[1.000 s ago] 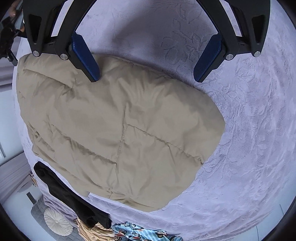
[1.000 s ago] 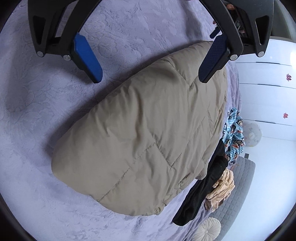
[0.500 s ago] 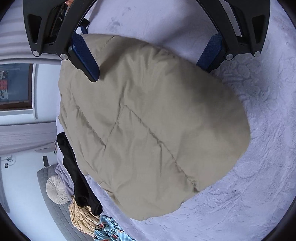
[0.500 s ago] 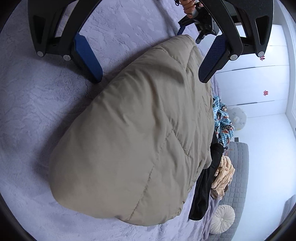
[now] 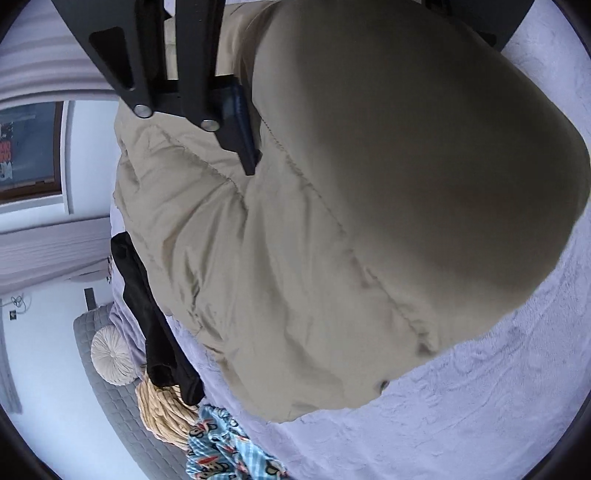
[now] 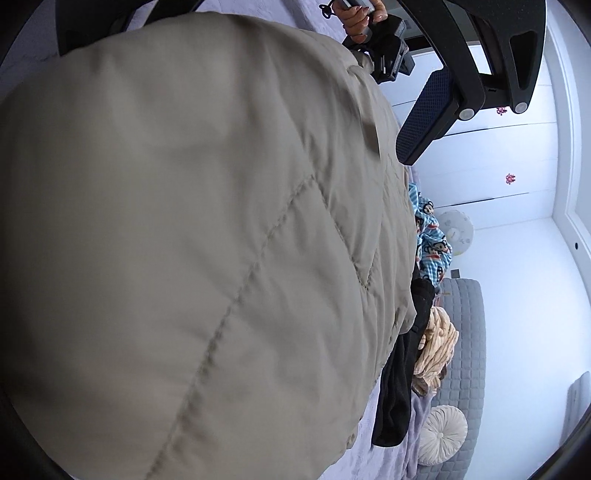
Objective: Fold large clothes
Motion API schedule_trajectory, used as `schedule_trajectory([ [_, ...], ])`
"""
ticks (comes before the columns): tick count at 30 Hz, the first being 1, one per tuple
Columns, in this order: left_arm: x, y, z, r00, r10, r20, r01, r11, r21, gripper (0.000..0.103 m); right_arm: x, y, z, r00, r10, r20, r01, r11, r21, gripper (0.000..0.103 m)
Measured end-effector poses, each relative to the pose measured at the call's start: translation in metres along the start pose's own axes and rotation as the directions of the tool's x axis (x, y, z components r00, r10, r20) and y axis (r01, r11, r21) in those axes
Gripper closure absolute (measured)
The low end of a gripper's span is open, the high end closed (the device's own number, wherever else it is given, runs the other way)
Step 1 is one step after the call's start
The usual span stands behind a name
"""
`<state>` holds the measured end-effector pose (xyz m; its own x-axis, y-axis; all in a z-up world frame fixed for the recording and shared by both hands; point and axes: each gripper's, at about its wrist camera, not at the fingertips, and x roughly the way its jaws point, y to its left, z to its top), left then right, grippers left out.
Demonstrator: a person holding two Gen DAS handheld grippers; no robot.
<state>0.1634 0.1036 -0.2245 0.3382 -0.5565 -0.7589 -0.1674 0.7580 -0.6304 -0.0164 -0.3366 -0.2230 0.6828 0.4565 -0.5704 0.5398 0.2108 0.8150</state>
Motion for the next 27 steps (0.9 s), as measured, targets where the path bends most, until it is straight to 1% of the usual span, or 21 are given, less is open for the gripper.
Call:
schedule_trajectory([
  [1,-0.004,-0.006,0.001,1.0,0.008,0.01,-0.008,0.999,0.04,0.076,-0.001,-0.001,0.0,1.0,-0.014,0.0,0.014,1.0,0.005,0.026],
  [2,-0.009,-0.013,0.0,1.0,0.019,0.019,-0.02,0.996,0.088,0.079,-0.001,-0.002,0.0,1.0,-0.026,-0.008,0.026,1.0,0.009,0.042],
  [3,-0.015,-0.021,-0.002,0.999,0.032,0.032,-0.037,0.988,0.149,0.08,0.0,-0.003,-0.001,1.0,-0.017,-0.015,0.017,1.0,0.017,0.057],
  [4,-0.02,-0.029,-0.004,0.998,0.046,0.043,-0.054,0.977,0.205,0.082,-0.002,-0.002,-0.002,1.0,-0.01,-0.005,0.01,1.0,0.02,0.067],
  [5,-0.027,-0.037,-0.008,0.997,0.056,0.056,-0.069,0.962,0.265,0.084,-0.004,0.0,-0.004,1.0,-0.007,0.003,0.007,1.0,0.012,0.07],
  [6,-0.033,-0.043,-0.01,0.996,0.057,0.062,-0.074,0.949,0.305,0.084,-0.006,0.003,-0.006,1.0,-0.008,0.009,0.008,1.0,-0.002,0.075],
  [7,-0.039,-0.047,-0.013,0.997,0.054,0.064,-0.073,0.937,0.341,0.084,-0.009,0.007,-0.008,1.0,-0.008,0.015,0.008,1.0,-0.02,0.077],
  [9,-0.052,-0.052,-0.015,0.998,0.037,0.056,-0.055,0.923,0.381,0.084,-0.017,0.013,-0.014,1.0,0.002,0.024,-0.001,0.999,-0.05,0.079],
  [11,-0.068,-0.045,-0.02,0.999,0.019,0.038,-0.033,0.918,0.396,0.084,-0.027,0.018,-0.022,0.999,0.014,0.03,-0.012,0.997,-0.072,0.079],
  [14,-0.081,-0.041,-0.024,1.0,0.01,0.008,-0.013,0.909,0.417,0.084,-0.04,0.021,-0.042,0.999,0.01,0.036,-0.006,0.995,-0.097,0.079],
  [18,-0.105,-0.024,-0.05,0.999,0.028,-0.035,-0.01,0.893,0.449,0.084,-0.055,0.015,-0.073,0.999,-0.01,0.042,0.014,0.995,-0.098,0.079],
  [21,-0.126,-0.005,-0.08,0.997,0.048,-0.066,-0.014,0.897,0.442,0.084,-0.068,0.003,-0.098,0.999,-0.028,0.032,0.031,0.996,-0.083,0.079],
  [24,-0.146,0.013,-0.109,0.993,0.067,-0.099,-0.021,0.911,0.411,0.084,-0.083,-0.009,-0.118,0.999,-0.052,0.01,0.052,0.996,-0.072,0.079],
  [27,-0.166,0.033,-0.142,0.988,0.096,-0.119,-0.044,0.922,0.384,0.084,-0.097,-0.025,-0.136,0.998,-0.064,-0.013,0.063,0.997,-0.045,0.079],
])
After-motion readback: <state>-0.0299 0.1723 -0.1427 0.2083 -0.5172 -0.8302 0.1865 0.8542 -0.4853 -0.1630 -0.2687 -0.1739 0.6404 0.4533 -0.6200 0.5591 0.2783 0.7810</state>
